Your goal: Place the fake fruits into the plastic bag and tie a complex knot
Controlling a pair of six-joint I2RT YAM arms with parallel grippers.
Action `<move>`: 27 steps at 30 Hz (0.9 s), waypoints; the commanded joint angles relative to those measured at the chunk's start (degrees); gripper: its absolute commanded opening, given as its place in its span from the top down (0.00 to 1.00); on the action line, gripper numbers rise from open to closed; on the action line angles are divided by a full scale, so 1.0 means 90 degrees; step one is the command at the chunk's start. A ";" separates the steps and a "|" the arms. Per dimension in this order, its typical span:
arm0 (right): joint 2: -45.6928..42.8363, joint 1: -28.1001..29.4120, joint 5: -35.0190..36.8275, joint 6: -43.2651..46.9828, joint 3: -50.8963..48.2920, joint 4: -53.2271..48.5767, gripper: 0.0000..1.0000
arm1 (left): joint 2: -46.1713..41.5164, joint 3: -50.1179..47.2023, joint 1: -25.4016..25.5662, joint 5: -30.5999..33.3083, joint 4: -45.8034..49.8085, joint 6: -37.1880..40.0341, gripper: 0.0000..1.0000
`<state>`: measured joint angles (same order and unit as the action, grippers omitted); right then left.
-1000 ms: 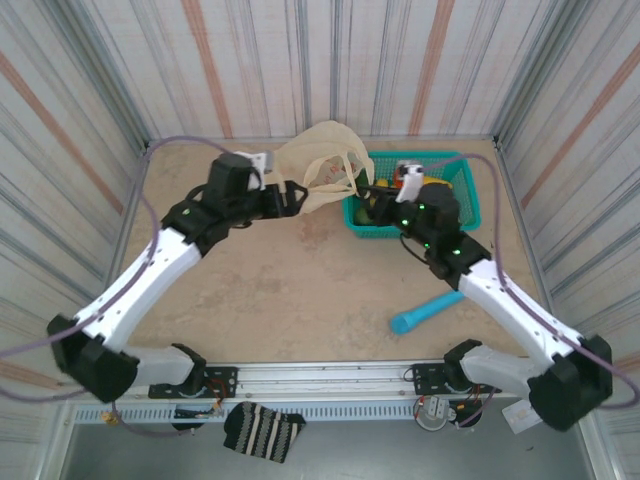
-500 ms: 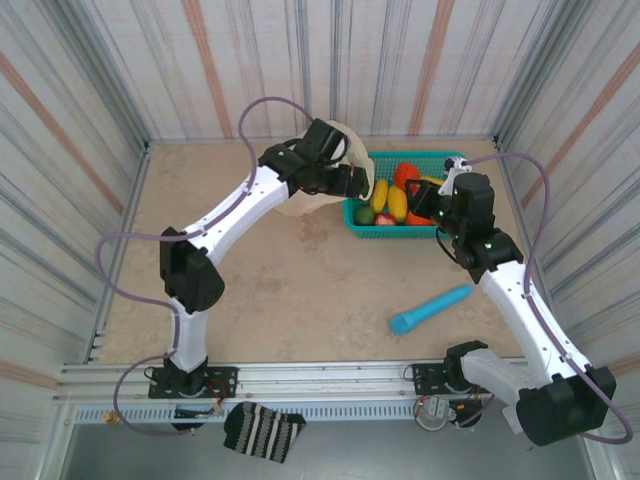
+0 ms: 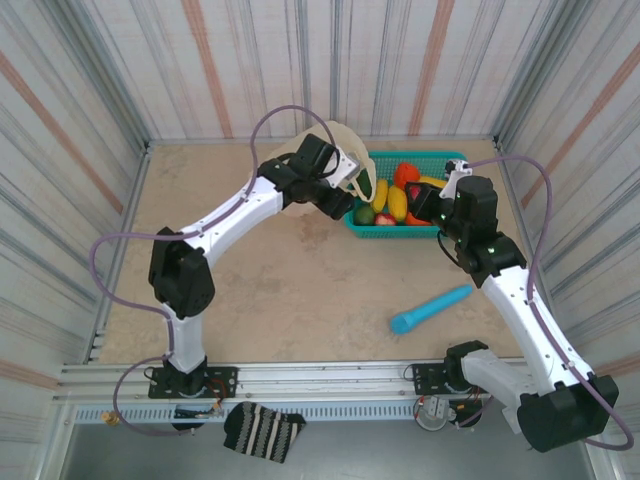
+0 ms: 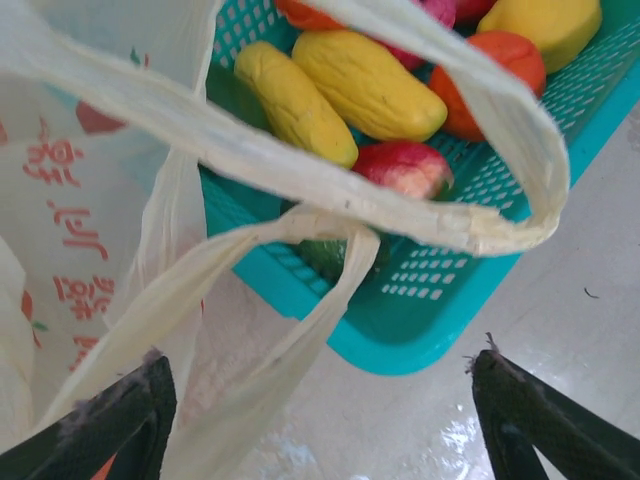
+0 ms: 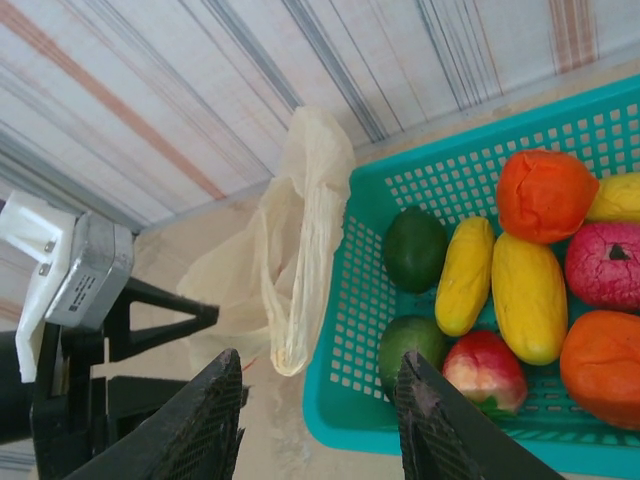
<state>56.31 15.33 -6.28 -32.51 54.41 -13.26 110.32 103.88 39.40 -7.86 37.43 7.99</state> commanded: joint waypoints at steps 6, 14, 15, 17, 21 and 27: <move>0.0334 -0.0044 -0.0224 0.0015 0.0265 0.0002 0.56 | 0.0691 0.0677 0.0221 0.0285 0.0011 0.1031 0.36; 0.0600 -0.0042 -0.0367 -0.0020 0.0534 -0.0014 0.58 | 0.0381 0.0468 0.0269 0.0854 -0.0298 0.1152 0.97; 0.0660 -0.0043 -0.0383 -0.0025 0.0608 -0.0076 0.58 | 0.0128 0.0207 0.0271 0.0854 -0.0490 0.1086 1.00; 0.0774 -0.0011 -0.0459 0.0024 0.0748 -0.0156 0.58 | -0.0432 -0.0325 0.0249 0.0795 -0.0858 0.0894 1.00; 0.1101 0.0299 -0.0467 0.0390 0.1107 -0.0429 0.55 | -0.1798 -0.1631 0.0039 0.0461 -0.1560 0.0217 1.00; 0.1986 0.0883 -0.0549 0.0772 0.1811 -0.1018 0.37 | -0.4189 -0.4119 -0.0451 -0.0177 -0.3030 -0.0484 1.00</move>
<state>70.85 21.52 -9.82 -28.36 67.55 -17.76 80.34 73.93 37.10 -5.02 18.37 8.69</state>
